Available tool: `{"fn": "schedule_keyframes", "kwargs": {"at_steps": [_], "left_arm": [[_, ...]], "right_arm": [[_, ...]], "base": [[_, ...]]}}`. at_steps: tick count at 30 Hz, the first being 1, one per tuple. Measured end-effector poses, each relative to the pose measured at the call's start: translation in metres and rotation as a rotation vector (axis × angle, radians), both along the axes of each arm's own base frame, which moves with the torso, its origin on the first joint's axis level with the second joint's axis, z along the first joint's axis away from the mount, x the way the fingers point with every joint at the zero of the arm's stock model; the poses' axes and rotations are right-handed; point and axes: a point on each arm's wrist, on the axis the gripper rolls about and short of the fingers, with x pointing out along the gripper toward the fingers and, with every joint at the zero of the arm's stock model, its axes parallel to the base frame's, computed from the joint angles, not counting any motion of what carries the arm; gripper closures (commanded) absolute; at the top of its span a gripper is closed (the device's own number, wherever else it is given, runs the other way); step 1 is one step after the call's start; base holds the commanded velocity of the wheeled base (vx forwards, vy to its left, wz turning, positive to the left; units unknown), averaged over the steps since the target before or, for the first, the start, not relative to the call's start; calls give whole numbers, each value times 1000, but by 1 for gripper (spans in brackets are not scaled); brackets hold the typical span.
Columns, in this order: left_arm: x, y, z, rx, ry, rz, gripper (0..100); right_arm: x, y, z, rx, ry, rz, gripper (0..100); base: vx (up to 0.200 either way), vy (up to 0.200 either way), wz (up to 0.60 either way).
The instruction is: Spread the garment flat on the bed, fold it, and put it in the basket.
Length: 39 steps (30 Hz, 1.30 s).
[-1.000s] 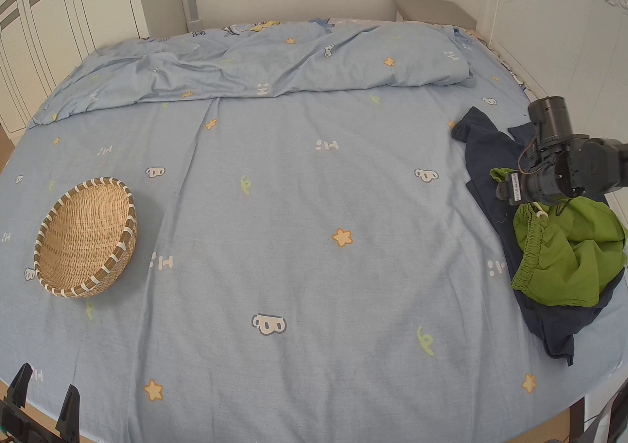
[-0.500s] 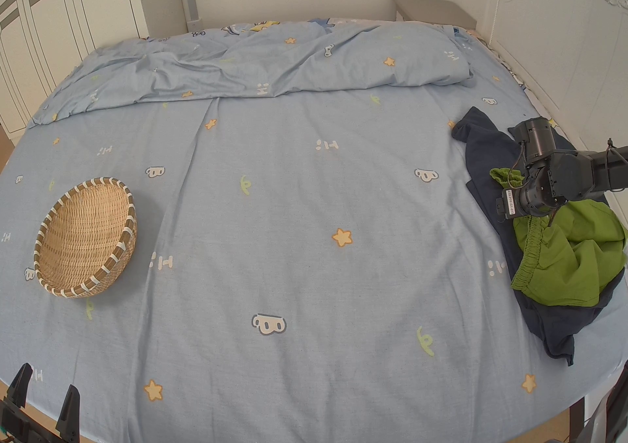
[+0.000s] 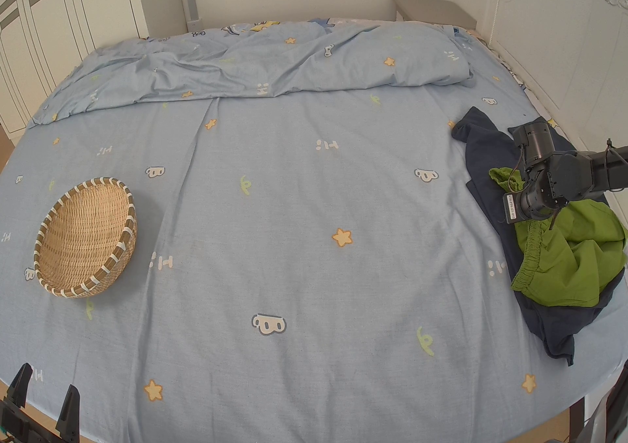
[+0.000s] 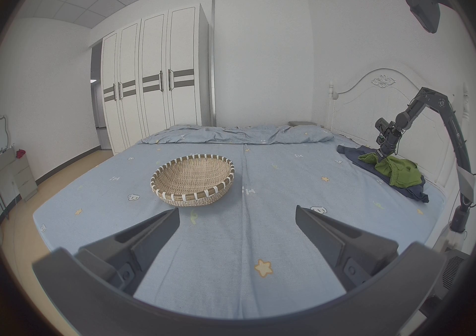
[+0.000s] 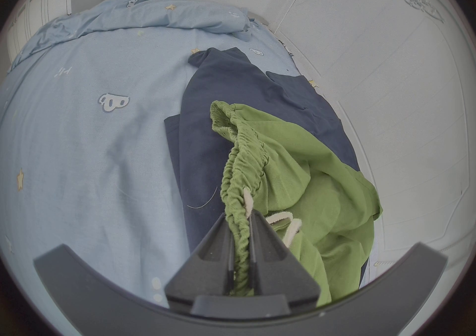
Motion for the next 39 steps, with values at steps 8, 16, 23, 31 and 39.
{"fn": "schedule_keyframes", "kwargs": {"at_steps": [8, 16, 23, 31, 39], "left_arm": [[0, 0, 0, 0, 0, 0, 0], [0, 0, 0, 0, 0, 0, 0], [0, 0, 0, 0, 1, 0, 0], [0, 0, 0, 0, 0, 0, 0], [0, 0, 0, 0, 0, 0, 0]], "right_arm": [[-11, -2, 22, 12, 18, 9, 100], [-39, -1, 60, 114, -32, 34, 100], [-63, 10, 88, 257, -83, 50, 100], [-77, 31, 115, 473, -71, 102, 100], [-91, 62, 147, 720, -23, 252, 100]], "base": [[0, 0, 0], [0, 0, 0], [0, 0, 0], [0, 0, 0], [0, 0, 0]]}}
